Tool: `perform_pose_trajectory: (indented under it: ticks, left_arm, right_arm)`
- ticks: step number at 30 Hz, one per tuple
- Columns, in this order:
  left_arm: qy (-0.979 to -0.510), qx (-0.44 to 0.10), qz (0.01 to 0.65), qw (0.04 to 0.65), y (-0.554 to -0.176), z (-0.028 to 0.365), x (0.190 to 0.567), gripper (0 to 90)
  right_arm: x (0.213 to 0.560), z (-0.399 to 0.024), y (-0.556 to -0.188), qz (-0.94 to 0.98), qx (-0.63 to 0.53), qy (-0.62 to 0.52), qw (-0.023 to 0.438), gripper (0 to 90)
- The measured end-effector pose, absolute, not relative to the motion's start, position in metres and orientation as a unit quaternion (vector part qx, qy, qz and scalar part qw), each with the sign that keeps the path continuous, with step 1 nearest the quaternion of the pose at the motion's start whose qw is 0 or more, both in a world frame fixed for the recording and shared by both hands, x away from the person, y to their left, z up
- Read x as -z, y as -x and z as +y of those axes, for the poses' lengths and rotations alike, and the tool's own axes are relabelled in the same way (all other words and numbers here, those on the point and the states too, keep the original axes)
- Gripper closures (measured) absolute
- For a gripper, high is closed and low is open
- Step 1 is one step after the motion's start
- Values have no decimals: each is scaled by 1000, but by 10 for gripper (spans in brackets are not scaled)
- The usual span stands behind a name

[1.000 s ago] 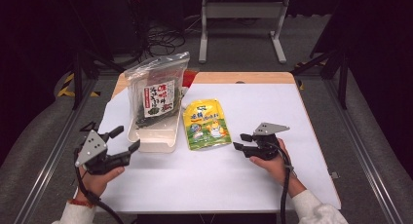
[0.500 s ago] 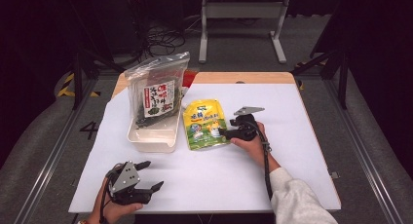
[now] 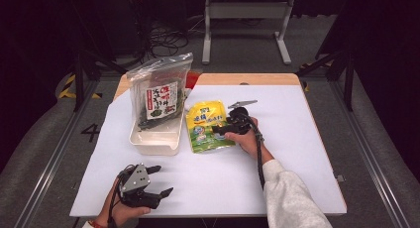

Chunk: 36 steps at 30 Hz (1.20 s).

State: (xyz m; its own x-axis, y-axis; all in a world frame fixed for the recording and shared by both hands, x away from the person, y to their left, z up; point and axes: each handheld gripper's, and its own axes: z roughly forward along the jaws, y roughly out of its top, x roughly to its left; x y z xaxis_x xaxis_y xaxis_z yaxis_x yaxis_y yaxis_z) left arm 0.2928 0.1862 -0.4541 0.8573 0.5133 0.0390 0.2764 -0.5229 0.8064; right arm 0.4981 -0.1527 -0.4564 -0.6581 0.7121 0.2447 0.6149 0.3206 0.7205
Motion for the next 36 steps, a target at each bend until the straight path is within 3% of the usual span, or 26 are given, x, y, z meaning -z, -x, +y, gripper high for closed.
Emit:
perform_pose_trajectory:
  ticks: [1, 7, 10, 12, 22, 36]
  left_arm:
    - [-862, -133, 230, 432, -294, 185, 455, 204]
    - [-866, -117, 226, 430, -299, 179, 456, 193]
    - [-867, -112, 224, 431, -300, 177, 457, 193]
    - [-866, -106, 222, 435, -301, 174, 456, 192]
    - [-860, -83, 222, 453, -307, 168, 454, 178]
    - [-879, -51, 215, 424, -319, 119, 457, 132]
  right_arm:
    - [456, -151, -498, 813, -412, -407, 55, 230]
    - [454, -156, -501, 813, -418, -403, 34, 611]
    - [453, -158, -500, 813, -421, -400, 37, 688]
    - [448, -159, -494, 819, -421, -384, 60, 794]
    - [445, -167, -468, 829, -435, -342, 82, 829]
    - [440, -214, -388, 829, -467, -294, 93, 840]
